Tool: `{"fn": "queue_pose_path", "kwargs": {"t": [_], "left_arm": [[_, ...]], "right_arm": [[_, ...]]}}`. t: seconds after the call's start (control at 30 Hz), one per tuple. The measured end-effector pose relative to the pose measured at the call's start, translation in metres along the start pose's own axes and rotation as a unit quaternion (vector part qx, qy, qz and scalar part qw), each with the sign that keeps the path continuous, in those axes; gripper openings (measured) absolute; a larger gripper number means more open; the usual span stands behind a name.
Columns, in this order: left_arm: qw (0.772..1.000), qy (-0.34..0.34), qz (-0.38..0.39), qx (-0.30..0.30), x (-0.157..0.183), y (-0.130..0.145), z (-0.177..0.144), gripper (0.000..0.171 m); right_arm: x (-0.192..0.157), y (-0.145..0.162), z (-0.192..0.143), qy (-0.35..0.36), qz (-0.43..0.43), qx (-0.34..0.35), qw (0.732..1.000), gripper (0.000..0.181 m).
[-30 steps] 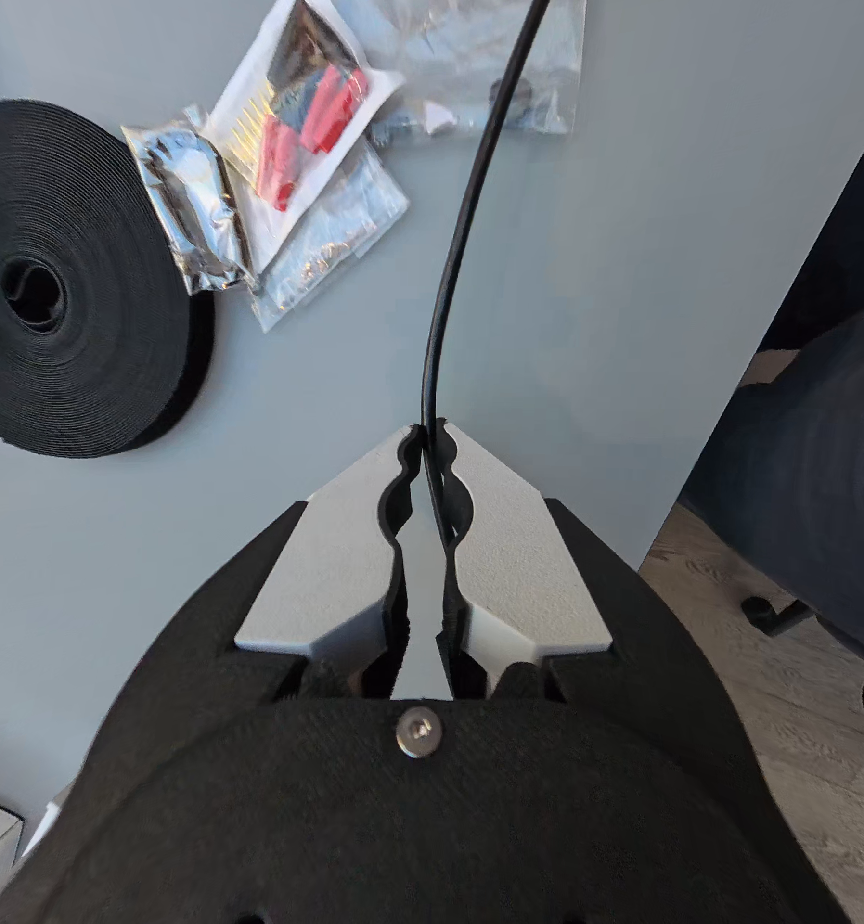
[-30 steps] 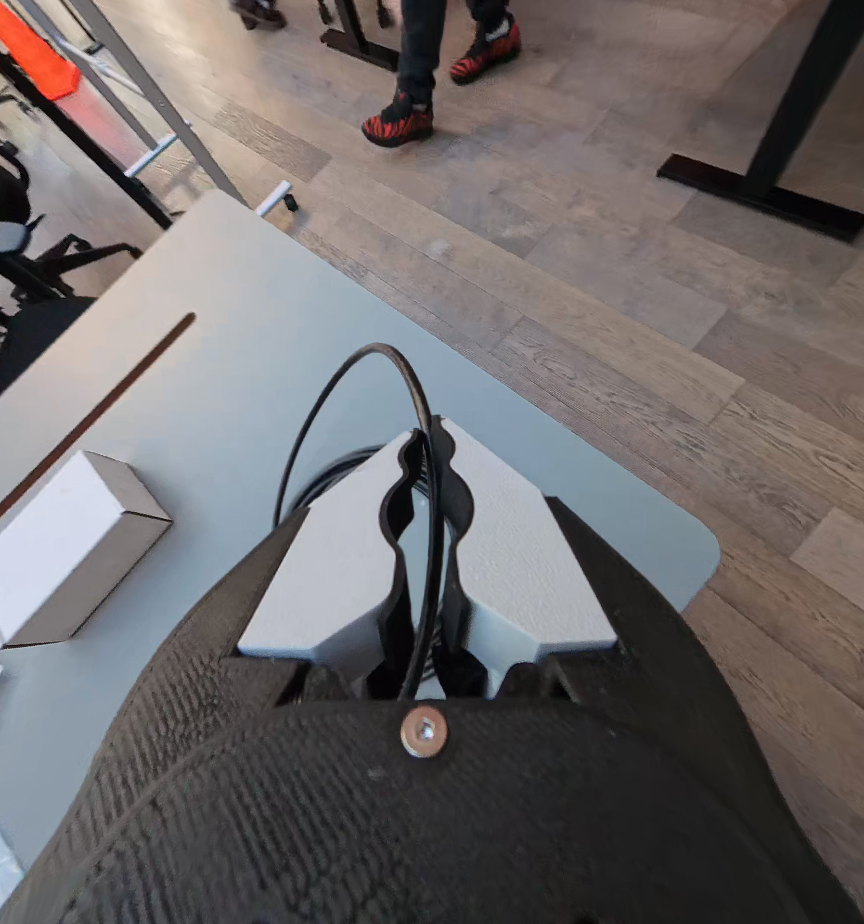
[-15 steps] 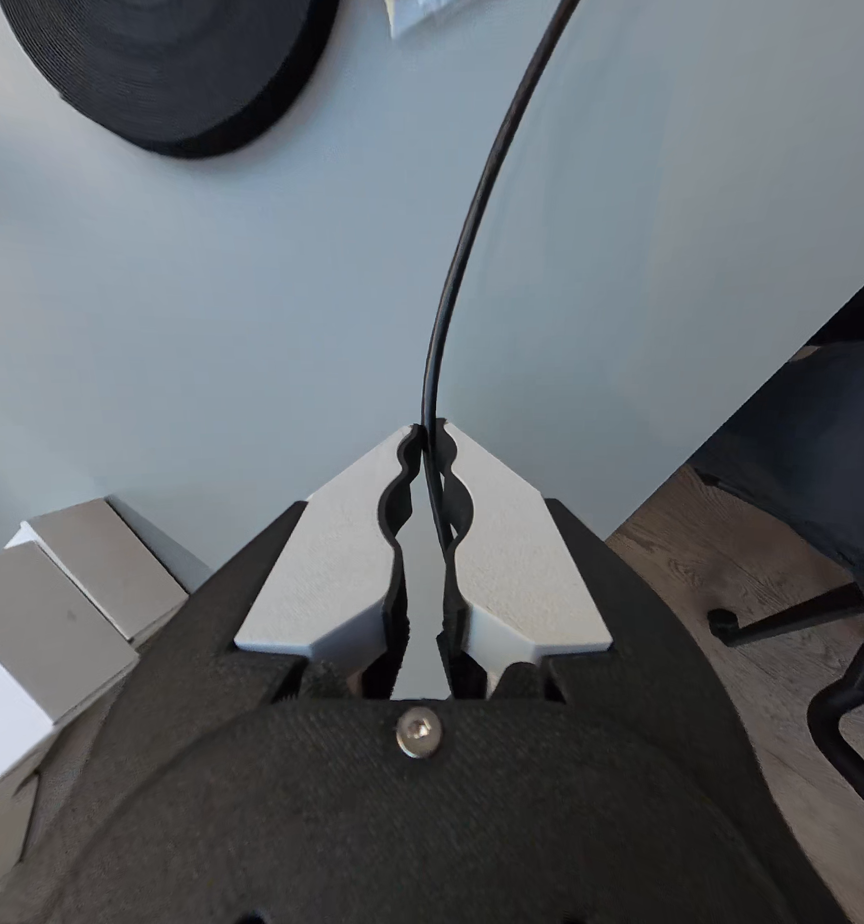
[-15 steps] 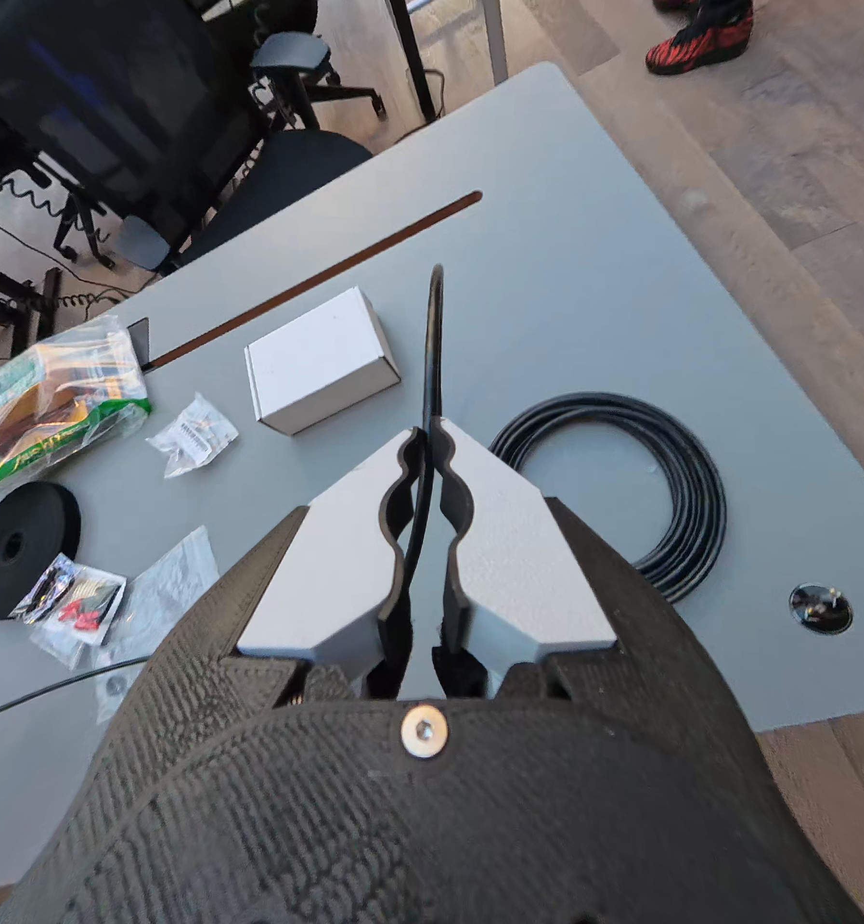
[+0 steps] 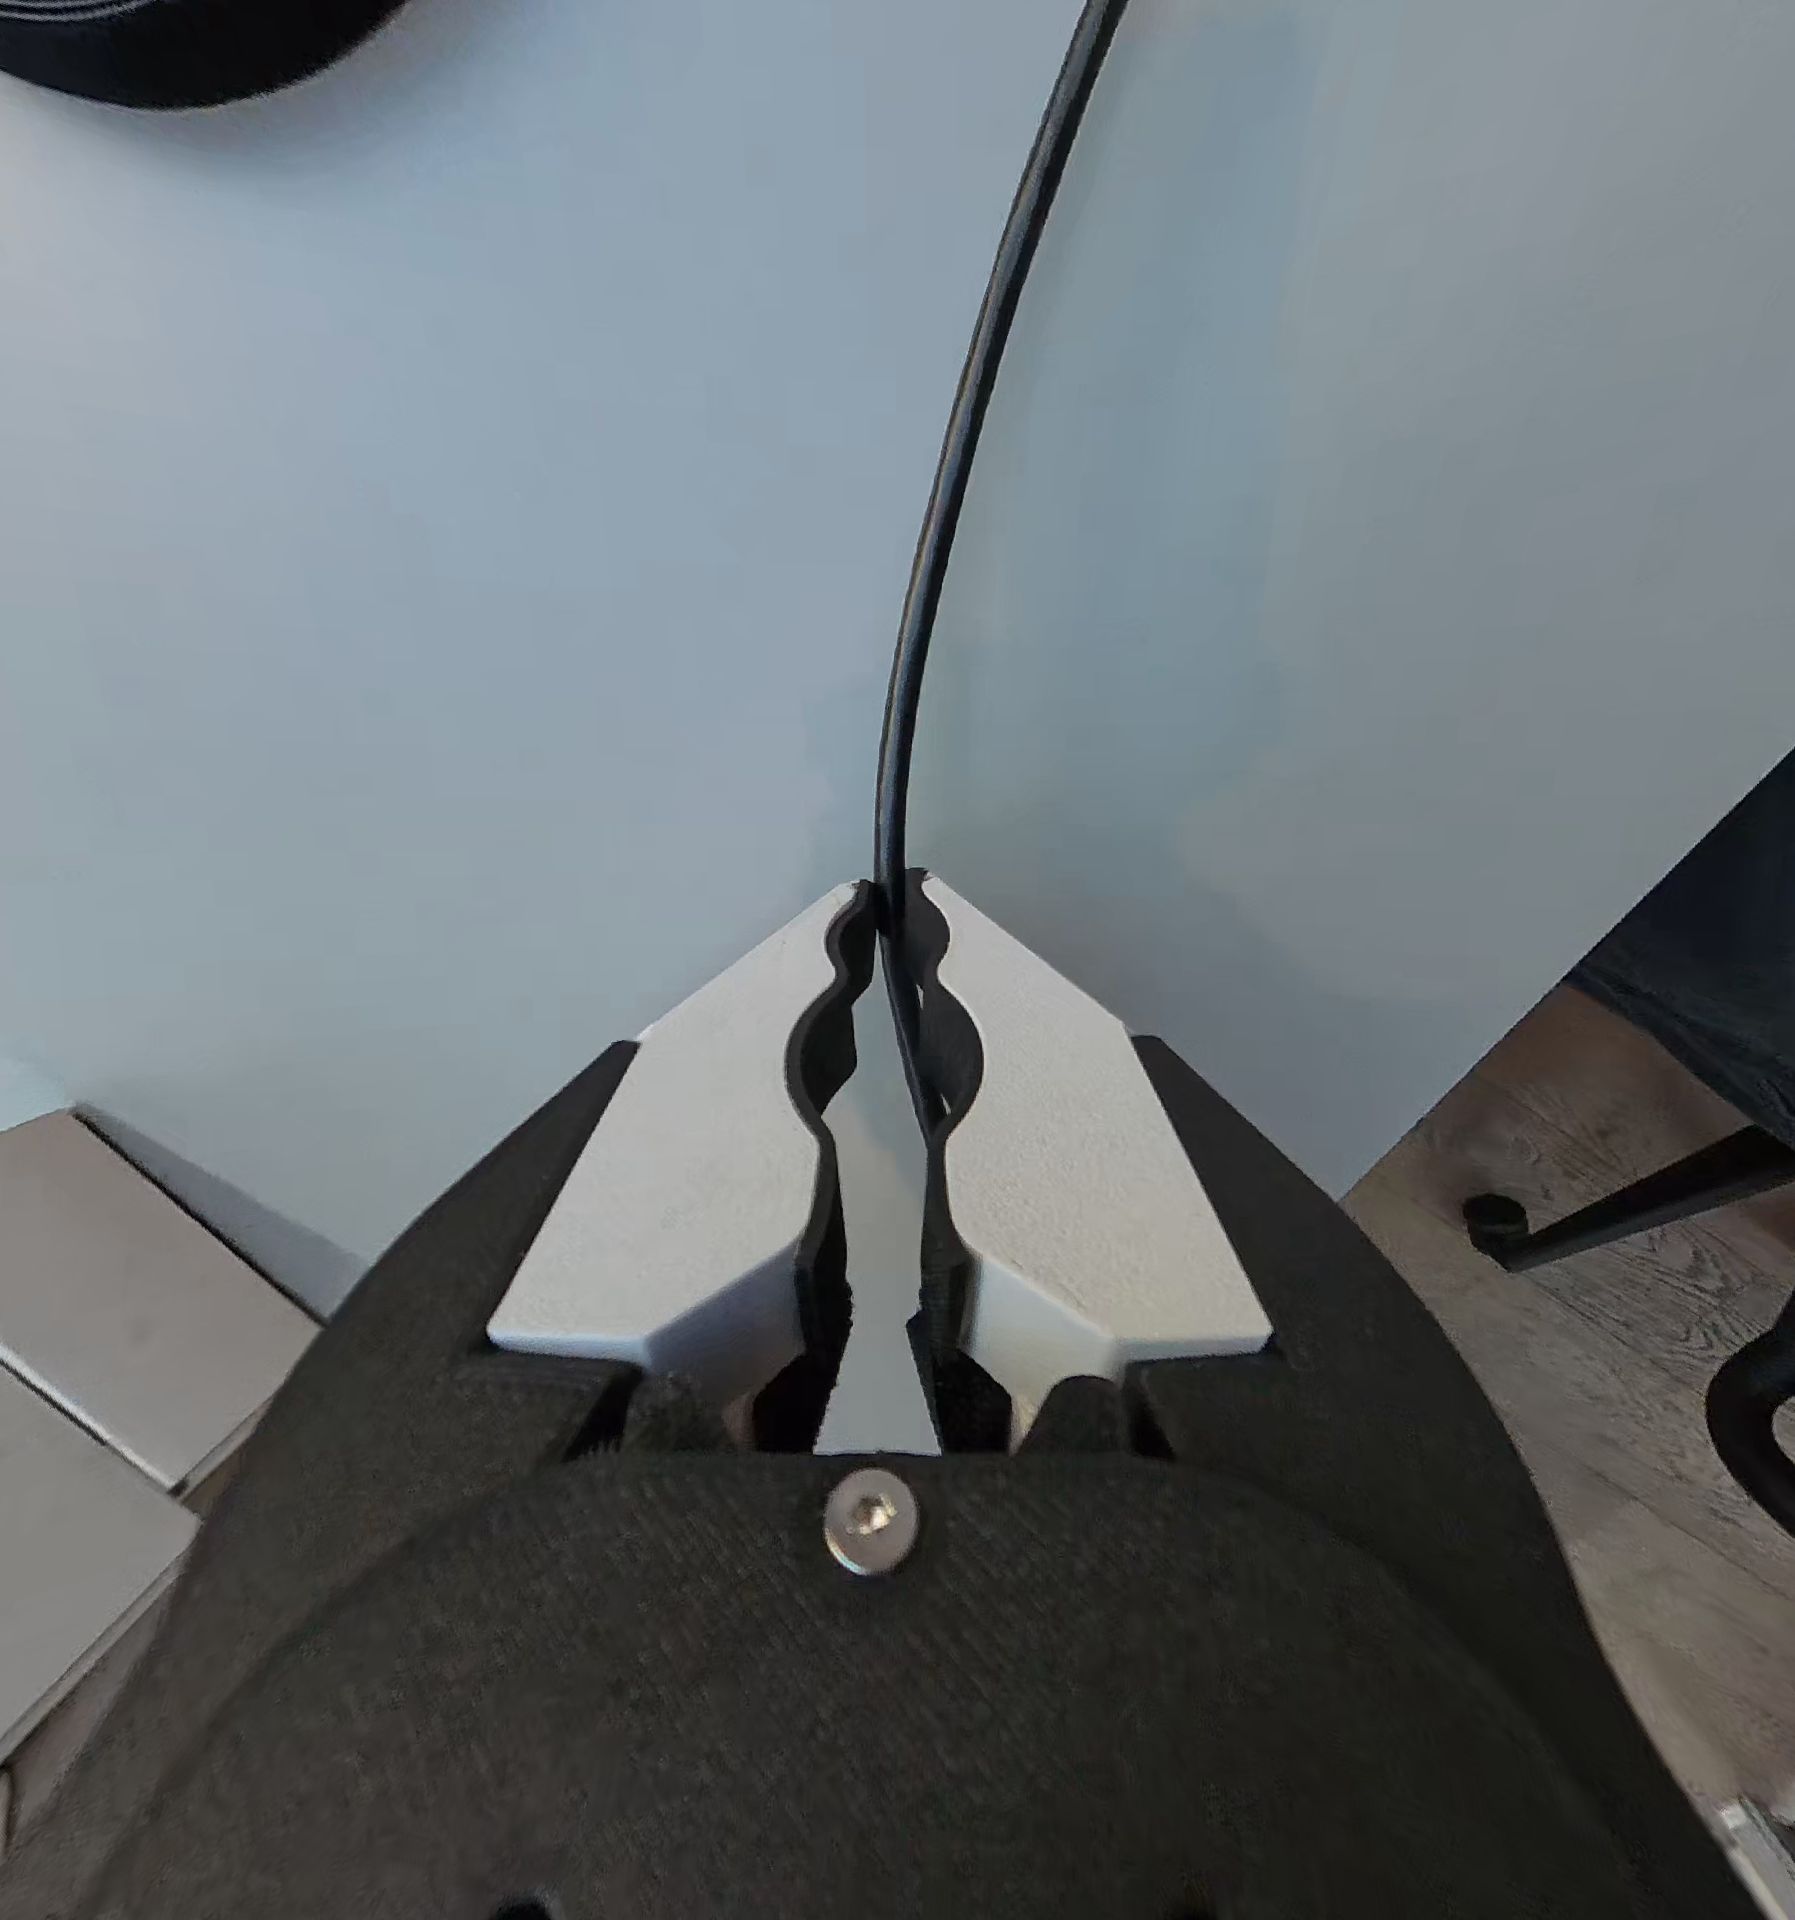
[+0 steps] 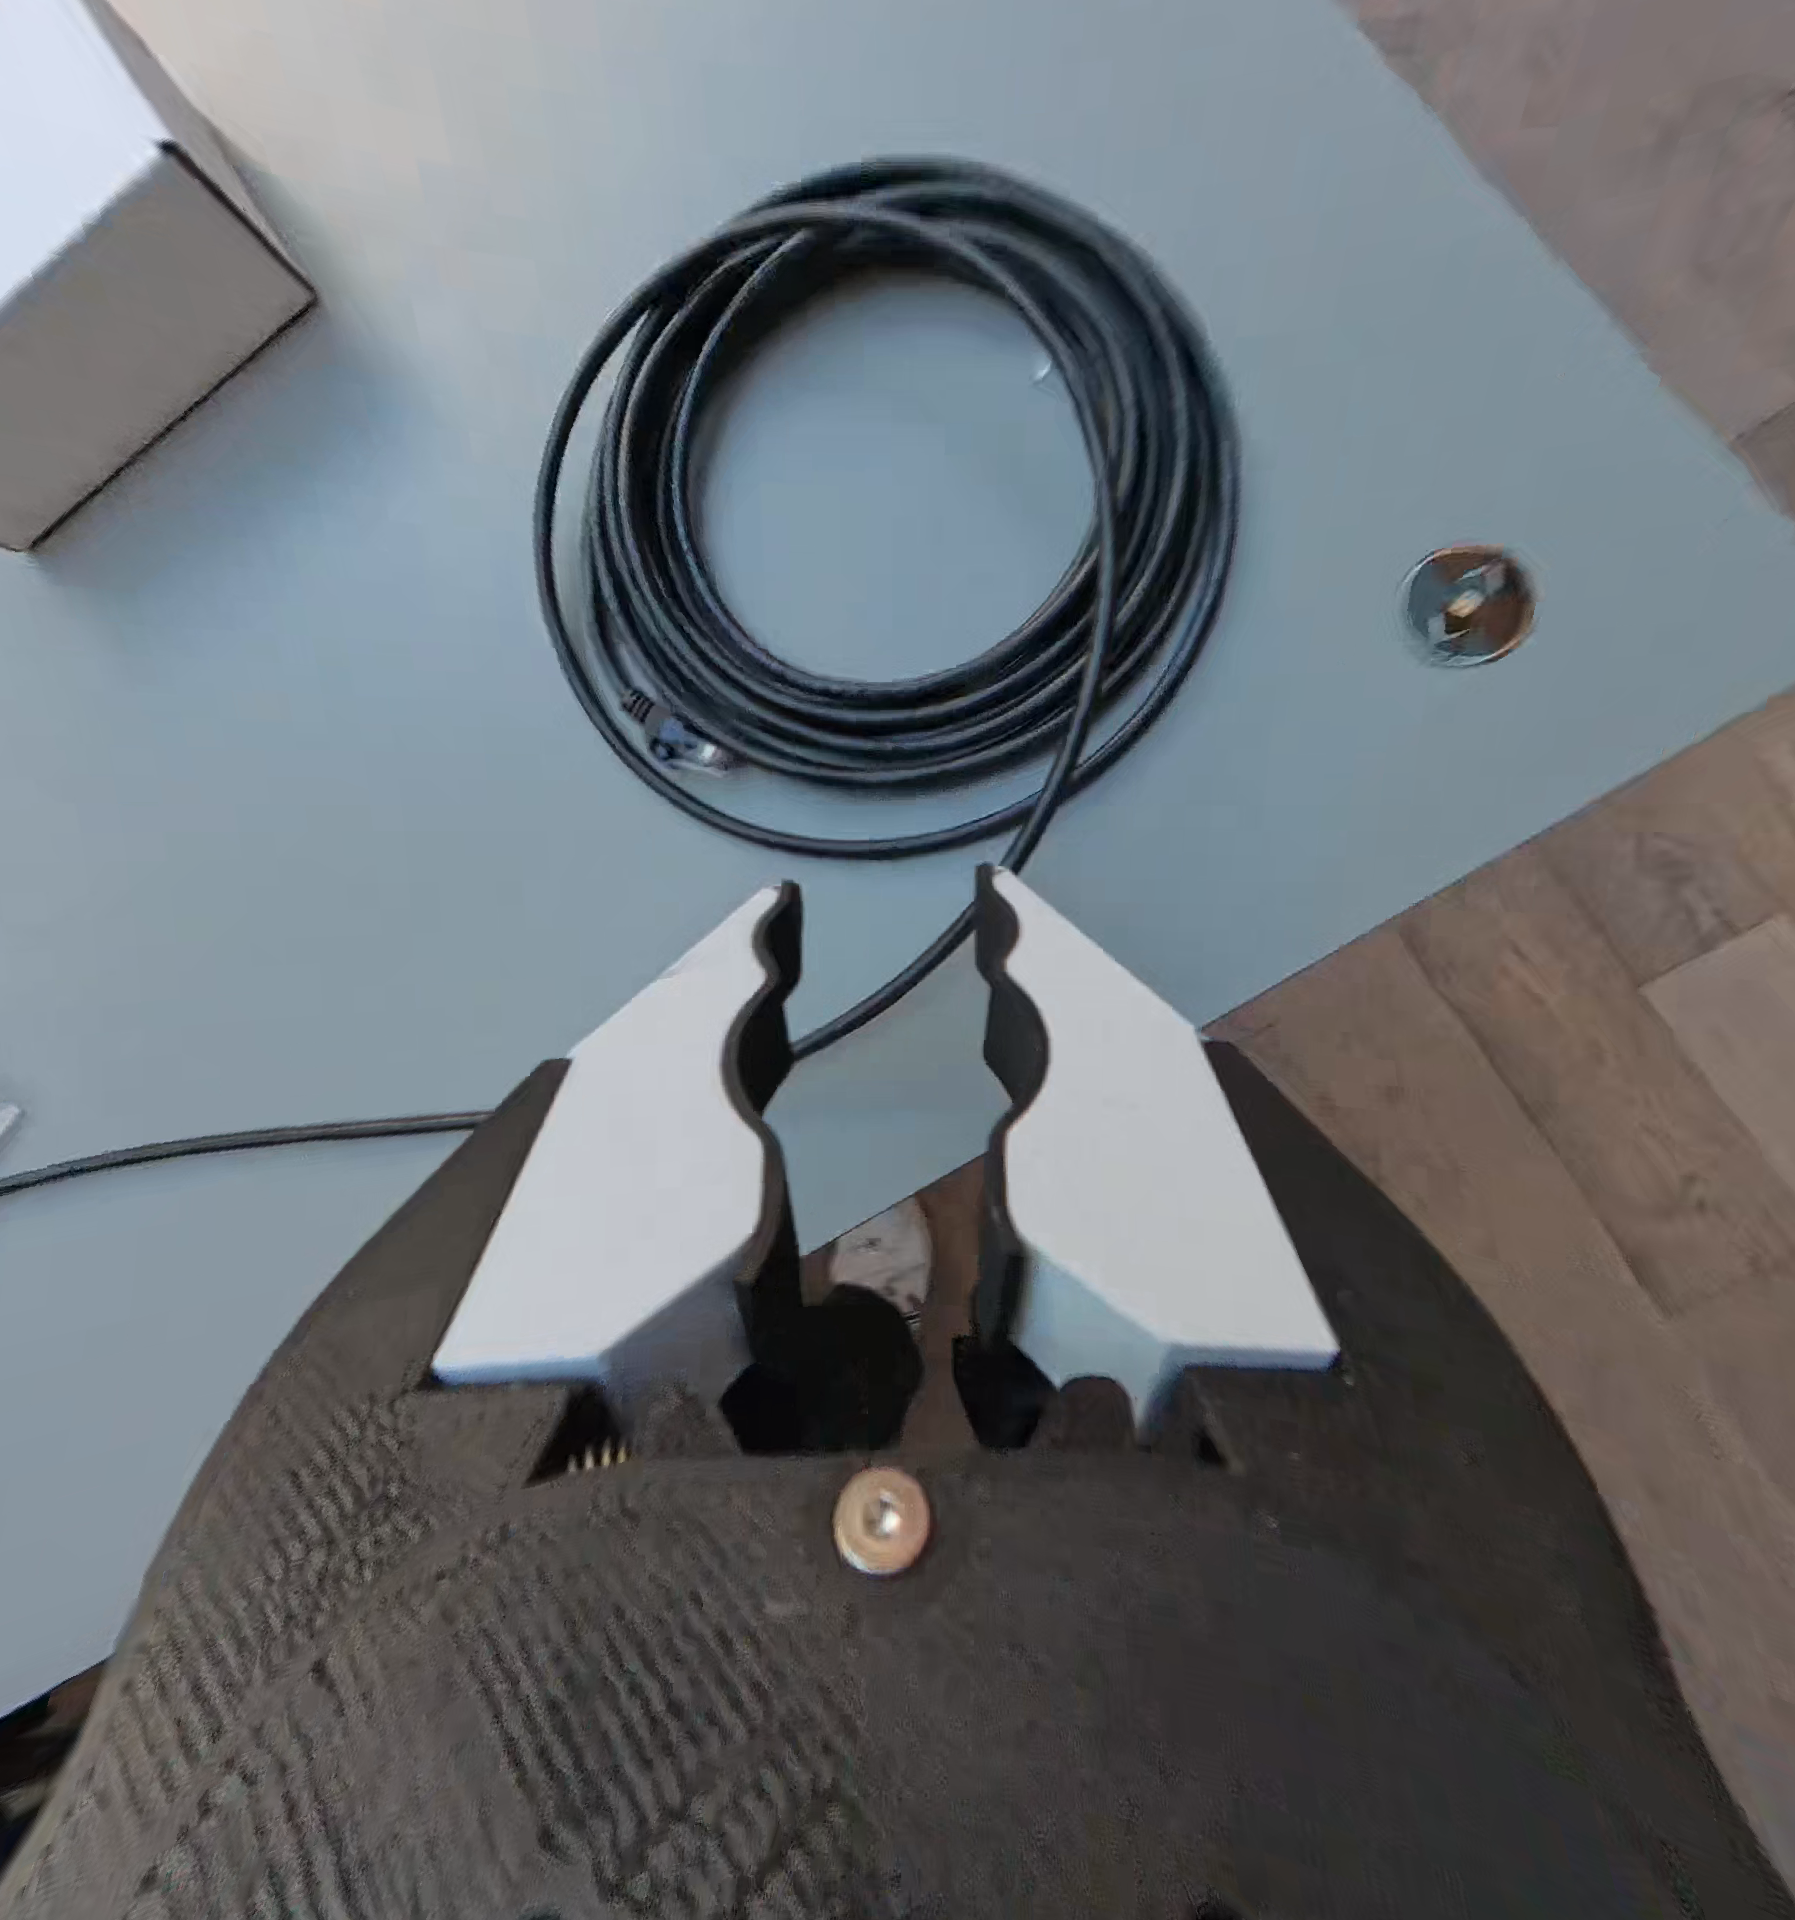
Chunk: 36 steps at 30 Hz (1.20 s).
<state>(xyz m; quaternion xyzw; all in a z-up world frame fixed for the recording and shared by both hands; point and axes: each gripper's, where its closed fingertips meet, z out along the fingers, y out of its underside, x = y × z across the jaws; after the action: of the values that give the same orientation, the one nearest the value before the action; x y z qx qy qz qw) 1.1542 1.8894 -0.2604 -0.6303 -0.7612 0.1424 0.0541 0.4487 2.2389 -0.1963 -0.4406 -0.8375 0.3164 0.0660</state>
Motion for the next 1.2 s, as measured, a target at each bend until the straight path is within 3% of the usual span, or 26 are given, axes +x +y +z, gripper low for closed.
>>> {"fn": "queue_pose_path", "kwargs": {"t": [0.07,0.13,0.2,0.23,0.33,0.43,0.5,0.6,0.8,0.93,1.1,1.17,1.2], "left_arm": [[1.000,-0.004,0.013,-0.002,-0.005,0.002,-0.009,0.003],[0.999,-0.008,0.031,-0.005,-0.009,0.003,-0.021,0.003],[0.999,-0.014,0.050,0.001,-0.013,-0.001,-0.037,0.003],[0.998,-0.016,0.057,0.006,-0.014,-0.003,-0.046,0.003],[0.998,-0.005,0.067,0.022,-0.013,-0.007,-0.070,0.002],[0.996,0.013,0.087,0.016,-0.003,0.002,-0.076,0.002],[0.994,0.038,0.100,0.002,0.009,0.011,-0.070,0.002],[0.986,0.075,0.145,-0.025,0.029,0.024,-0.054,0.003],[0.942,0.139,0.291,-0.087,0.053,0.042,-0.023,0.003],[0.911,0.140,0.378,-0.090,0.041,0.028,-0.011,0.002],[0.902,0.131,0.394,-0.120,0.021,0.013,0.010,0.003],[0.915,0.135,0.358,-0.128,0.015,0.013,0.015,0.005],[0.925,0.135,0.333,-0.127,0.009,0.013,0.015,0.015]], "right_arm": [[-0.021,0.018,0.010,-0.063,-0.012,-0.012,0.998,0.039],[-0.046,0.038,0.018,-0.082,-0.127,-0.027,0.988,0.046],[-0.043,0.057,0.030,-0.030,-0.209,-0.060,0.976,0.048],[-0.033,0.061,0.036,0.004,-0.203,-0.074,0.976,0.047],[-0.002,0.055,0.045,0.051,-0.059,-0.051,0.996,0.052],[0.006,0.040,0.054,0.019,0.080,-0.019,0.996,0.060],[0.005,0.045,0.066,0.010,0.121,-0.052,0.991,0.058],[0.007,0.052,0.071,0.038,0.076,-0.100,0.991,0.011],[0.032,0.042,0.051,0.082,0.009,-0.121,0.989,0.007],[0.046,0.024,0.039,0.068,0.018,-0.122,0.990,0.006],[0.042,0.018,0.041,0.073,-0.019,-0.131,0.989,0.006],[0.036,0.019,0.042,0.068,-0.018,-0.129,0.989,0.006],[0.034,0.019,0.043,0.066,-0.017,-0.127,0.990,0.005]]}}
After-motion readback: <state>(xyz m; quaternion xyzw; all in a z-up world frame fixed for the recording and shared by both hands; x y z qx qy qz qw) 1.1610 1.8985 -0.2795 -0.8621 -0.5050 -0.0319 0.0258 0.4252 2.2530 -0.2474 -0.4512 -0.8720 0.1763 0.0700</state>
